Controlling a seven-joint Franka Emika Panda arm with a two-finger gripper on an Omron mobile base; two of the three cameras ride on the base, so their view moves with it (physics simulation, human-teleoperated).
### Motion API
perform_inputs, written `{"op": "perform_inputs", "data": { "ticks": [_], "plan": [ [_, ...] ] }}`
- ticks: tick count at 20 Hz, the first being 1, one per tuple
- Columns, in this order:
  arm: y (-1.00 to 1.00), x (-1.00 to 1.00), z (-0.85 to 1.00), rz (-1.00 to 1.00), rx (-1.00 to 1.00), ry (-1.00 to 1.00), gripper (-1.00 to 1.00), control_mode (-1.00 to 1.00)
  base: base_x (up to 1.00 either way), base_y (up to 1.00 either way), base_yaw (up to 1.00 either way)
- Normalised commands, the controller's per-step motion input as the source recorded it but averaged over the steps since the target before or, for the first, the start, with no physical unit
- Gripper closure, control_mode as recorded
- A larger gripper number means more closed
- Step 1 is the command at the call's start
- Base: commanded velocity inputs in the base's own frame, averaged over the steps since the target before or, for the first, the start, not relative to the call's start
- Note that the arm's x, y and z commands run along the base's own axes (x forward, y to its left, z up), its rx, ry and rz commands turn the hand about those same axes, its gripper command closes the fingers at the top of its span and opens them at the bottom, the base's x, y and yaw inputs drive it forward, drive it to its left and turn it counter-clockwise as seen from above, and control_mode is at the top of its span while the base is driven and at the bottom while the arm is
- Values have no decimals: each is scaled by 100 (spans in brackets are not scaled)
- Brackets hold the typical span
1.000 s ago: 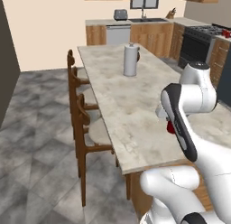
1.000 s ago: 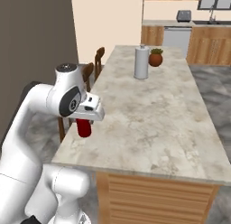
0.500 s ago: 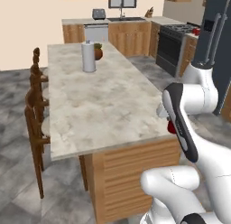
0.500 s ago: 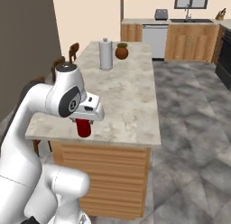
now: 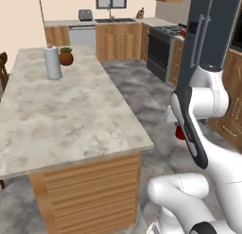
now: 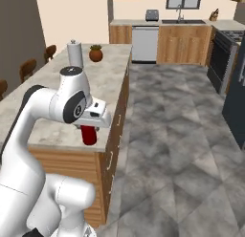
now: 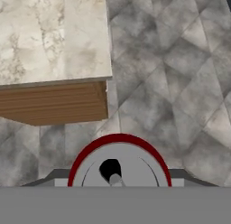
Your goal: Four empty soda cans are scattered around the kitchen. Gather all the cans and cluster them next to the stove for recycling.
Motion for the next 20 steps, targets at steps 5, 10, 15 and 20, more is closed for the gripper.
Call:
{"op": "perform_inputs", "data": {
  "ticks": [5, 10, 15, 20],
  "plan": [
    [0, 0, 0, 0, 0, 0, 100, 100, 22, -100, 0],
    [0, 0, 0, 0, 0, 0, 100, 100, 47, -100, 0],
    [0, 0, 0, 0, 0, 0, 100, 100, 95, -92, 1],
    [0, 0, 0, 0, 0, 0, 100, 100, 100, -44, 10]
  ]
}}
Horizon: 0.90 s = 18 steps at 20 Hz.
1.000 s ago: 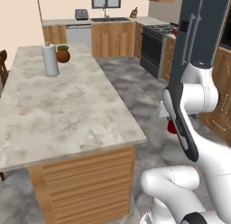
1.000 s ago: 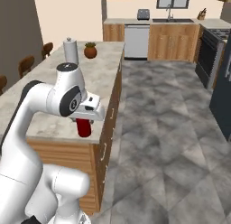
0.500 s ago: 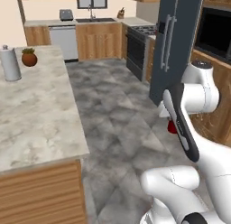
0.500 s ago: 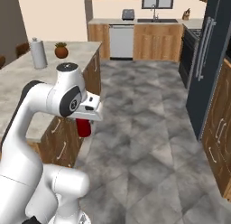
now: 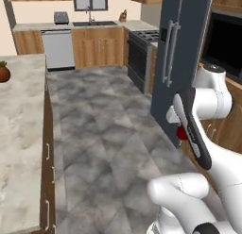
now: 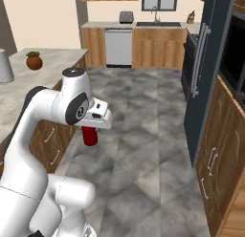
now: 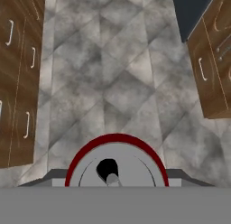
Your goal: Four empty soda cans are scattered around the kitchen. Gather all the cans and cluster them next to the stove for recycling.
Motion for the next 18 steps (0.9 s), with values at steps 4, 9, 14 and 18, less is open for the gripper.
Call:
{"op": "perform_inputs", "data": {
  "ticks": [4, 9, 14, 18],
  "plan": [
    [0, 0, 0, 0, 0, 0, 100, 100, 100, 21, 10],
    [0, 0, 0, 0, 0, 0, 100, 100, 100, 27, 11],
    [0, 0, 0, 0, 0, 0, 100, 100, 100, 7, 10],
    [0, 0, 0, 0, 0, 0, 100, 100, 100, 0, 7]
  ]
}}
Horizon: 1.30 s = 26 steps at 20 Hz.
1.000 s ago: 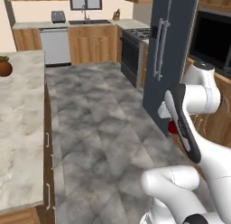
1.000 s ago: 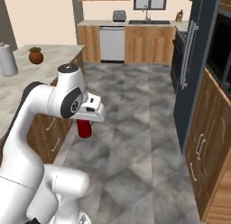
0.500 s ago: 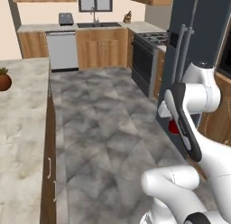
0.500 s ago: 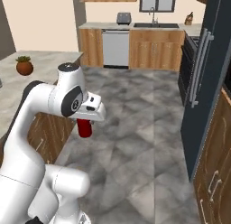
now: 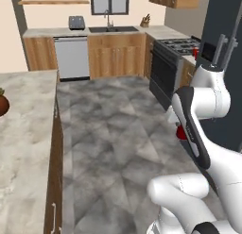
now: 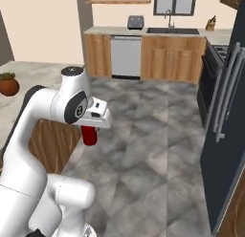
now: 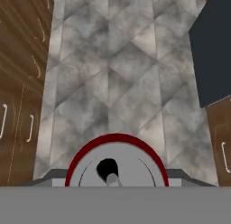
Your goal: Four empty soda cans are scattered around the kitchen. Gather all the cans and cluster them next to the stove for recycling.
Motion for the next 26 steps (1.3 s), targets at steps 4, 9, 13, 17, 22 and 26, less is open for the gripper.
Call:
{"op": "perform_inputs", "data": {
  "ticks": [4, 9, 13, 17, 22, 26],
  "plan": [
    [0, 0, 0, 0, 0, 0, 100, 100, 100, 0, 5],
    [0, 0, 0, 0, 0, 0, 100, 100, 100, 0, 1],
    [0, 0, 0, 0, 0, 0, 100, 100, 100, 0, 0],
    [0, 0, 0, 0, 0, 0, 100, 100, 100, -5, 0],
    [0, 0, 0, 0, 0, 0, 100, 100, 100, -10, 0],
    [0, 0, 0, 0, 0, 0, 100, 100, 100, -19, -5]
  ]
}}
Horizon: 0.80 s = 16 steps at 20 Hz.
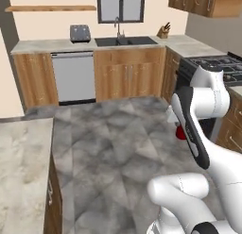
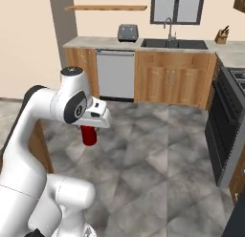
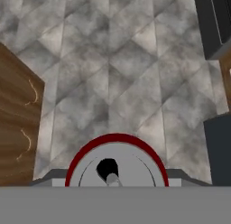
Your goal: Four empty soda cans are scattered around the kitchen. Gather all the cans and cluster them next to the stove for recycling.
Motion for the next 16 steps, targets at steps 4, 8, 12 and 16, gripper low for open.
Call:
{"op": "perform_inputs", "data": {
  "ticks": [4, 8, 12, 16],
  "plan": [
    [0, 0, 0, 0, 0, 0, 100, 100, 100, -35, -21],
    [0, 0, 0, 0, 0, 0, 100, 100, 100, -25, -32],
    [0, 0, 0, 0, 0, 0, 100, 100, 100, -6, -38],
    [0, 0, 0, 0, 0, 0, 100, 100, 100, 0, -44]
  ]
}}
